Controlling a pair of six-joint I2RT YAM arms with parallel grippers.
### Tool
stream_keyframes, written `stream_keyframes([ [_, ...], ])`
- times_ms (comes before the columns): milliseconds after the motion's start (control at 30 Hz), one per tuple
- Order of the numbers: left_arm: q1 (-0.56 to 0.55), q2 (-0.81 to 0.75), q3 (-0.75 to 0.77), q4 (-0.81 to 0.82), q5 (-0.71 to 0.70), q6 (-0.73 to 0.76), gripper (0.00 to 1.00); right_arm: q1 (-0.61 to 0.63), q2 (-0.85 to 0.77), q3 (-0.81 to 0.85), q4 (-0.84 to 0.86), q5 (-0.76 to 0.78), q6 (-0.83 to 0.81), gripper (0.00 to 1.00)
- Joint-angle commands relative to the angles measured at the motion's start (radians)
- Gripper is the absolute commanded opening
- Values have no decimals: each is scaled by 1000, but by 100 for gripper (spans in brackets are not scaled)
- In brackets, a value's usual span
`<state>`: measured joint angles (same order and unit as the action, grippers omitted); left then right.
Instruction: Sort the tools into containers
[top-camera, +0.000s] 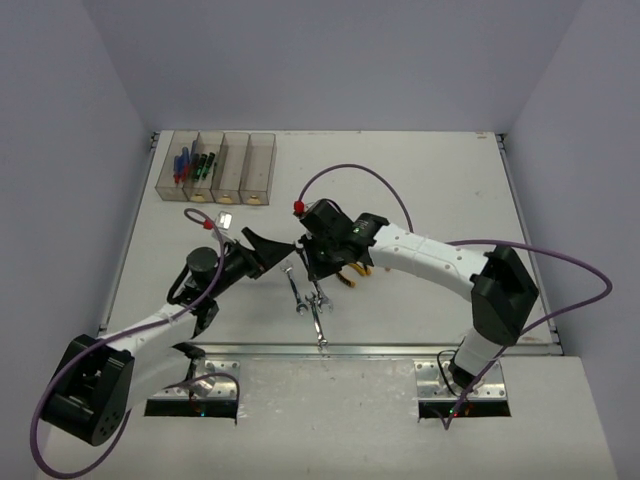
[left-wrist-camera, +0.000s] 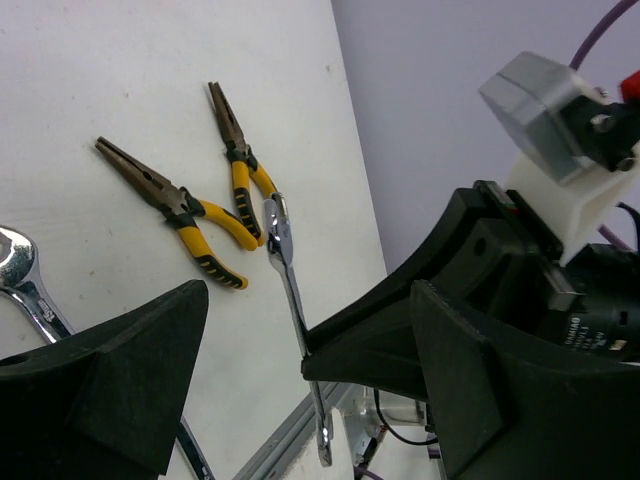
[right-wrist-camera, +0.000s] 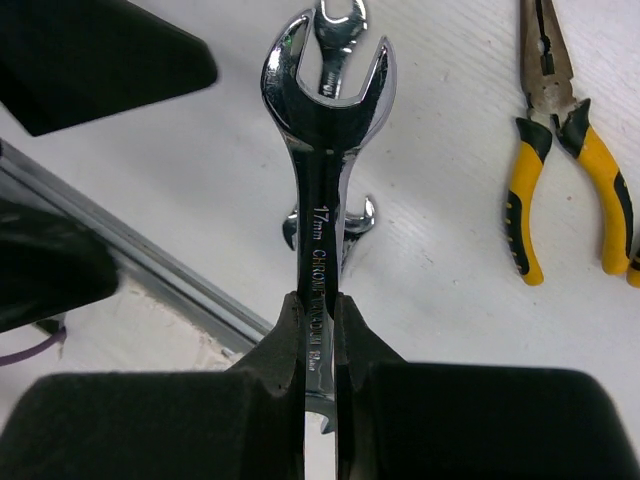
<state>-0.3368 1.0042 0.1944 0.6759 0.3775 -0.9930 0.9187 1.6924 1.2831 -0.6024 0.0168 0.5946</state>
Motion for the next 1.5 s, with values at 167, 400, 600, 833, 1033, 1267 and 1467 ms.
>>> stream_keyframes([
  [167,-55,52,7,146,-42,-42,75,13,-88,32,89,-71,-9,0],
  [400,-91,107,25,160,-70,-41,62,19,-129,-7,160,-104,1,0],
  [600,-109,140,39,159,-99,-42,31,23,-142,-10,179,-113,-1,0],
  [833,-113,151,118,132,-65,11,0,20,-152,-31,221,-109,-6,0],
  [1033,-110,191,423,-358,-293,298,0,-29,-283,-126,195,-12,4,75],
  [1267,71,469,870,-656,-321,616,0,-135,-518,-289,123,82,-13,87],
  [1467,244,855,1450,-905,-448,894,0,-155,-635,-402,72,111,-55,89],
])
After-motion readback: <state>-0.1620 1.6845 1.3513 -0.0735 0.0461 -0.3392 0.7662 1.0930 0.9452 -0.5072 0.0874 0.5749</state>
